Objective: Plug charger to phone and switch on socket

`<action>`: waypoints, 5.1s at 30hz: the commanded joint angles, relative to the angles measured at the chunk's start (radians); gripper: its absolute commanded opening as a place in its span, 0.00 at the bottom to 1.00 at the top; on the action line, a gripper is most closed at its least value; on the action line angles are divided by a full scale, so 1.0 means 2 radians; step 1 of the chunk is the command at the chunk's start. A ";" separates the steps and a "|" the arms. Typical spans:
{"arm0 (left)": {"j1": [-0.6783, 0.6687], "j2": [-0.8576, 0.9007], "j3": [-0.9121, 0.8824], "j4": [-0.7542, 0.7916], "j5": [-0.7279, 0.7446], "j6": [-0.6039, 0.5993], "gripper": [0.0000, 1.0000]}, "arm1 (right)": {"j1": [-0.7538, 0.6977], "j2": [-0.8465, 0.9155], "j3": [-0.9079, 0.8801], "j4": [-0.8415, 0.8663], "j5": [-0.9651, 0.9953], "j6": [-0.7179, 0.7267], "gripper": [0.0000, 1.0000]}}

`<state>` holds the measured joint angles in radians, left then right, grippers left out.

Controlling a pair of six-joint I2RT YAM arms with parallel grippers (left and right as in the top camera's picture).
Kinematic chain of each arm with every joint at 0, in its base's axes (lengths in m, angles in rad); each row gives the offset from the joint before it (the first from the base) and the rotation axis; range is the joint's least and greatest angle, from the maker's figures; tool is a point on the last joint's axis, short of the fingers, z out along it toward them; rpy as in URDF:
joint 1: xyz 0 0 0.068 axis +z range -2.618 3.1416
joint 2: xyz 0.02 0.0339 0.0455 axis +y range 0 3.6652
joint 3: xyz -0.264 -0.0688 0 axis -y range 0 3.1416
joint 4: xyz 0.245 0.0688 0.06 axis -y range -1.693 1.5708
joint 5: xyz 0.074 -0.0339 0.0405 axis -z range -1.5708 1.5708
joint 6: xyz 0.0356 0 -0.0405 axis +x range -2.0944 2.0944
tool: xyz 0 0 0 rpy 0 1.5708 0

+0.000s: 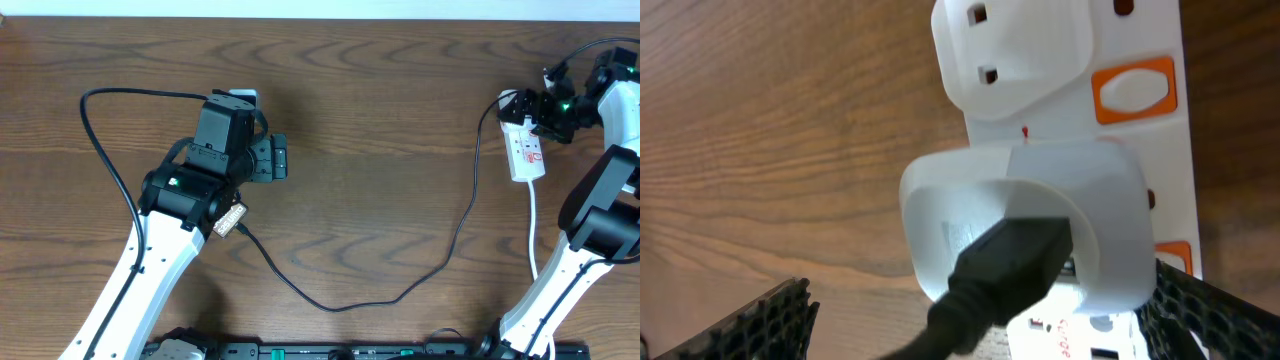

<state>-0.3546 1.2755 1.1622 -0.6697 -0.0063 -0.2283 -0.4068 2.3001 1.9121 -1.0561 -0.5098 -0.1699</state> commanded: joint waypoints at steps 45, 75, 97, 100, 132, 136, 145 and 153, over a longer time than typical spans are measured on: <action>-0.001 0.003 0.009 0.000 -0.003 0.003 0.90 | 0.004 0.005 -0.006 -0.005 0.005 0.033 0.99; -0.001 0.003 0.009 -0.004 -0.003 0.003 0.90 | 0.024 0.005 -0.005 0.000 -0.051 0.021 0.99; -0.001 0.003 0.009 -0.005 -0.003 0.003 0.91 | 0.040 0.005 -0.049 0.028 -0.074 0.030 0.99; -0.001 0.003 0.009 -0.007 -0.003 0.003 0.90 | 0.043 0.005 -0.049 0.029 -0.073 0.030 0.99; -0.001 0.003 0.009 -0.011 -0.003 0.003 0.90 | 0.019 -0.144 0.091 -0.172 0.175 0.135 0.99; -0.001 0.003 0.009 -0.011 -0.003 0.003 0.90 | 0.019 -0.144 0.091 -0.172 0.175 0.135 0.99; -0.001 0.003 0.009 -0.011 -0.003 0.003 0.90 | 0.019 -0.144 0.091 -0.172 0.175 0.135 0.99; -0.001 0.003 0.009 -0.011 -0.003 0.003 0.90 | 0.019 -0.144 0.091 -0.172 0.175 0.135 0.99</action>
<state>-0.3546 1.2755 1.1618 -0.6891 -0.0063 -0.2283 -0.3672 2.0113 2.0823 -1.3979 -0.1635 0.0883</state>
